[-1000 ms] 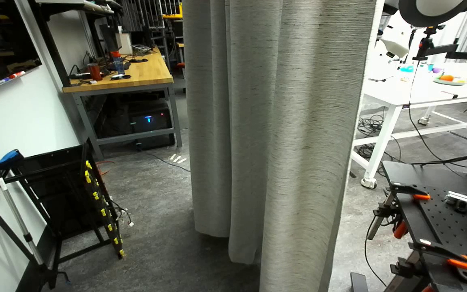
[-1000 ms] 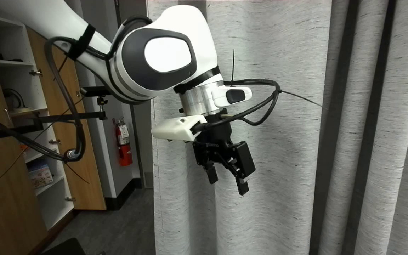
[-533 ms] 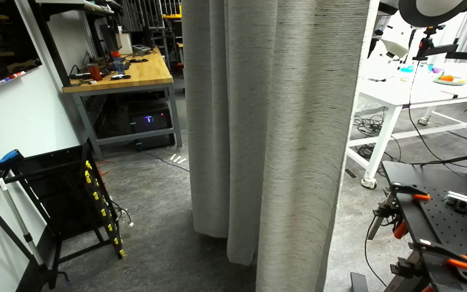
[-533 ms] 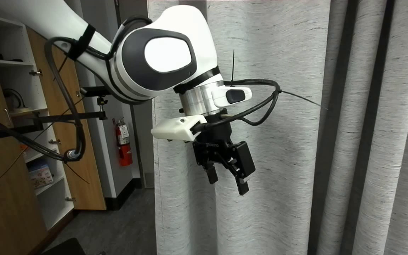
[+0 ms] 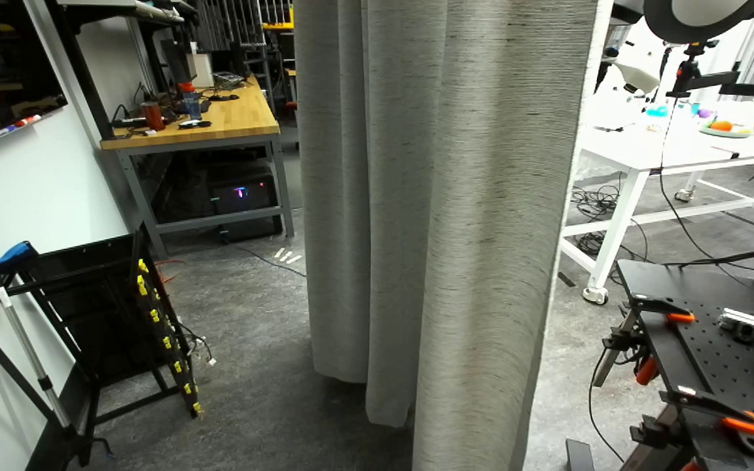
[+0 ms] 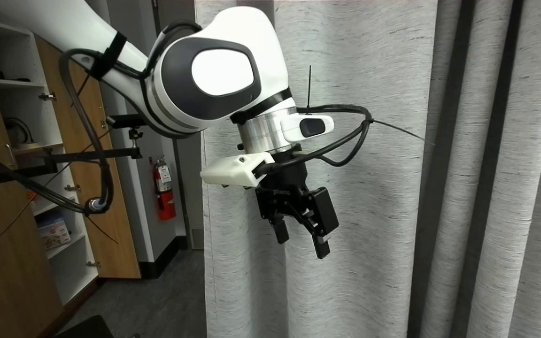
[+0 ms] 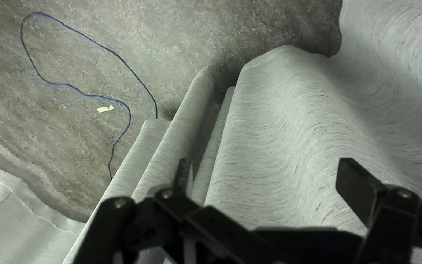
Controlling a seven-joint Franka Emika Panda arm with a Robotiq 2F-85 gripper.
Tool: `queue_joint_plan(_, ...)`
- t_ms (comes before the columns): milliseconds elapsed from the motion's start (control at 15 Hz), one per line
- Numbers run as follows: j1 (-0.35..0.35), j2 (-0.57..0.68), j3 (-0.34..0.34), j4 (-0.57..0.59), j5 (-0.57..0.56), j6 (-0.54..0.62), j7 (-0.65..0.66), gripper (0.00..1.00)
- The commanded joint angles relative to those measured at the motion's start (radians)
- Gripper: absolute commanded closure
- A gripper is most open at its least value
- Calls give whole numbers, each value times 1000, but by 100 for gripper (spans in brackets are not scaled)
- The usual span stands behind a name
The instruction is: Pull the curtain to the left
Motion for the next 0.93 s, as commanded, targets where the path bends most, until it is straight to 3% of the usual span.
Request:
queue_joint_plan(0, 1, 2, -6, 0, -4, 24, 29, 0)
queue_joint_plan(267, 8, 52, 1, 35, -3, 100, 37, 0)
queue_joint_plan(867, 31, -64, 60, -160, -58, 232, -1, 0)
